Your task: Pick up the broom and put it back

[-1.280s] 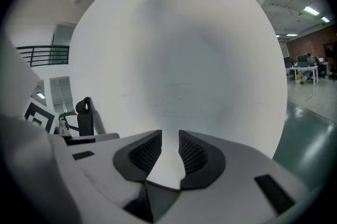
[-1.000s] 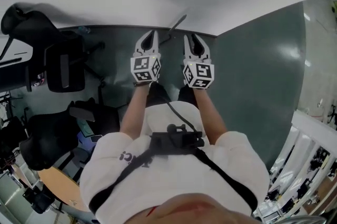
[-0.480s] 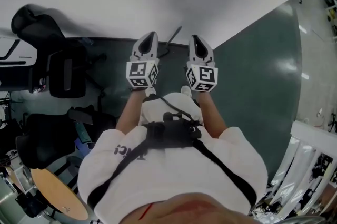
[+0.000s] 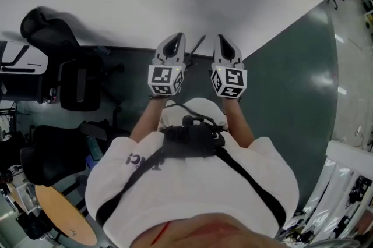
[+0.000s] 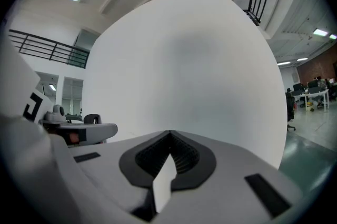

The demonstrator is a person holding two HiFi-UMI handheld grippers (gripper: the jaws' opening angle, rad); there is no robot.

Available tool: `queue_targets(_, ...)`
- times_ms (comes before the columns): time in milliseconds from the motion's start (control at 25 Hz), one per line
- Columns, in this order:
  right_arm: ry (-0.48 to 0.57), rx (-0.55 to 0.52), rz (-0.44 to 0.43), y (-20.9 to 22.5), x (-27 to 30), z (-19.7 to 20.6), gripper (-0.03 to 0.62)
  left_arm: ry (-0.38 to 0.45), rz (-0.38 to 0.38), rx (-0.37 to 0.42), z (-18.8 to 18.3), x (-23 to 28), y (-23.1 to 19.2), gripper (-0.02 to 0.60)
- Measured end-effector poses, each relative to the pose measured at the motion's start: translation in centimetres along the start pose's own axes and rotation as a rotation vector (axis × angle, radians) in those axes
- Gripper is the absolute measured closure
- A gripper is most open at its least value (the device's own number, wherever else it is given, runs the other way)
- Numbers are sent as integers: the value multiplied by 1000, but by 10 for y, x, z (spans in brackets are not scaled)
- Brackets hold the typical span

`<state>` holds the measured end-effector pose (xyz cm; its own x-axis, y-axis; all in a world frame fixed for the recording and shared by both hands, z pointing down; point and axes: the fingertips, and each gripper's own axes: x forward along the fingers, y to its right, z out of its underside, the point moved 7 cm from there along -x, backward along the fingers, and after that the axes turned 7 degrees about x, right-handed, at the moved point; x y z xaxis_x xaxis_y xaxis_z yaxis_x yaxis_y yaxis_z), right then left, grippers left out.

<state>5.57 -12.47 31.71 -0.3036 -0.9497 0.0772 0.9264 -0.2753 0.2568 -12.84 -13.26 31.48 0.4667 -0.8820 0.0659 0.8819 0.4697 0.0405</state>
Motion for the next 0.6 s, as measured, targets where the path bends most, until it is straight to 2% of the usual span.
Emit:
queue_targets(160, -15, -42, 9, 1, 12, -3, 588, 1, -4, 14, 1, 10, -4, 574)
queue_targets(600, -11, -40, 3, 0, 13, -8, 588, -20, 3, 12, 2, 9, -1, 574)
